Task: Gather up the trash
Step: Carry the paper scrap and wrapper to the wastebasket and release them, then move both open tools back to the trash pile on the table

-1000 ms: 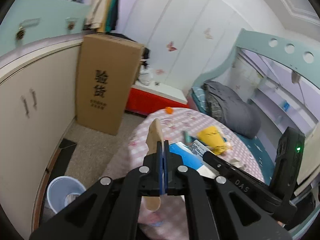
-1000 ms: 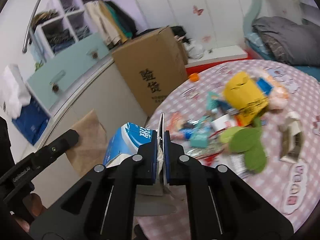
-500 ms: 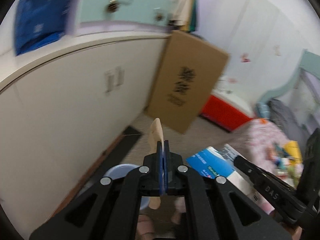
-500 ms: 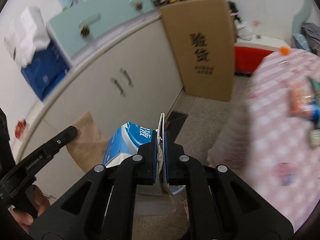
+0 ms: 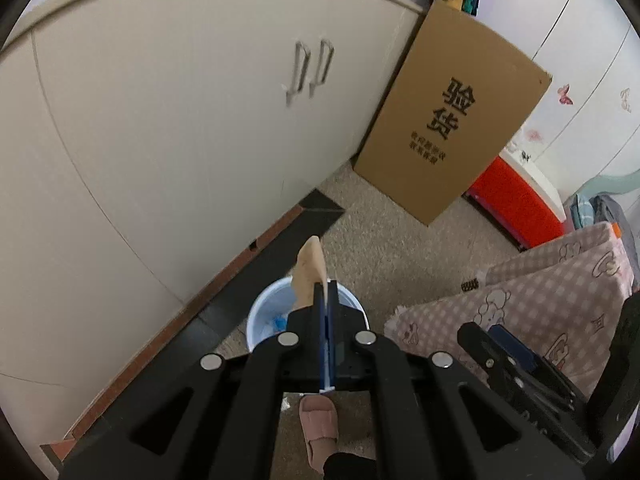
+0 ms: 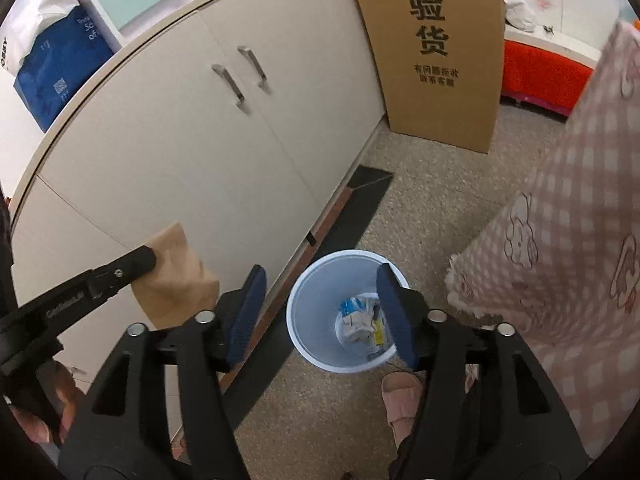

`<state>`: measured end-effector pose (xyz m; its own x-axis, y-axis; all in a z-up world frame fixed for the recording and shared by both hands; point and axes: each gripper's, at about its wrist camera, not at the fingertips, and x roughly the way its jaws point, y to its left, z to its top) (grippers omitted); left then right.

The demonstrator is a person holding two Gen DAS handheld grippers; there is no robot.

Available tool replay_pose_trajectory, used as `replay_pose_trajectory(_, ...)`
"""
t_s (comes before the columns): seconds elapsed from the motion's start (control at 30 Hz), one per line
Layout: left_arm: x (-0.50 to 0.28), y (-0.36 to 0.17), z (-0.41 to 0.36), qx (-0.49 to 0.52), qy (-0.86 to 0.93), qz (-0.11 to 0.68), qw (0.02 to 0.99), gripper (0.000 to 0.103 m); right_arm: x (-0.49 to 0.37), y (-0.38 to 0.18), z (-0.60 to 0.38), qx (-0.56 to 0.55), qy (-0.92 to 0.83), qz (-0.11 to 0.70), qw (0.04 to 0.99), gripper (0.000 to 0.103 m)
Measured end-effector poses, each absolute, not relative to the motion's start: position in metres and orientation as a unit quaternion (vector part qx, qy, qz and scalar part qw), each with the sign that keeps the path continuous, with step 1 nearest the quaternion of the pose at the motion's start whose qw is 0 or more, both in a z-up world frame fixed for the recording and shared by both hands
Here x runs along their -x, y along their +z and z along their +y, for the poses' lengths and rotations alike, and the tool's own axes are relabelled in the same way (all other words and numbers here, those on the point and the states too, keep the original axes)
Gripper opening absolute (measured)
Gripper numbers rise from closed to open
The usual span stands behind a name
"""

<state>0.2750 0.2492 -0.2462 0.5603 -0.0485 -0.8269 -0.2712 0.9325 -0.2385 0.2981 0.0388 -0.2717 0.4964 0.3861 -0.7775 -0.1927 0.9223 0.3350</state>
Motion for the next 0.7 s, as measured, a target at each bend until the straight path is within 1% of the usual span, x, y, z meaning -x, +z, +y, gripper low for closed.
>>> replay_pose_trajectory(0.07, -0.279, -0.253, 0.244, 0.17, 0.06, 0.472, 0.863, 0.001, -0.296, -0.277, 0.032, -0.106, 0.163, 0.47, 0.861, 0.064)
replay_pose_trajectory(0.27, -0.288, -0.271, 0.229, 0.162, 0.05, 0.487, 0.857, 0.001, -0.289, -0.29, 0.021, -0.117, 0.158, 0.464, 0.864, 0.066)
replay_pose_trajectory(0.6, -0.309, -0.279, 0.211, 0.151, 0.039, 0.498, 0.853, 0.003, -0.284, -0.293, -0.002, -0.162, 0.115, 0.451, 0.87, 0.071)
replay_pose_trajectory(0.63, -0.311, -0.28, 0.21, 0.15, 0.039, 0.501, 0.852, 0.008, -0.284, -0.292, -0.002, -0.162, 0.113, 0.449, 0.871, 0.071)
replay_pose_trajectory(0.7, -0.314, -0.284, 0.21, 0.151, 0.043, 0.511, 0.845, 0.053, -0.282, -0.292, -0.003, -0.162, 0.112, 0.446, 0.873, 0.072)
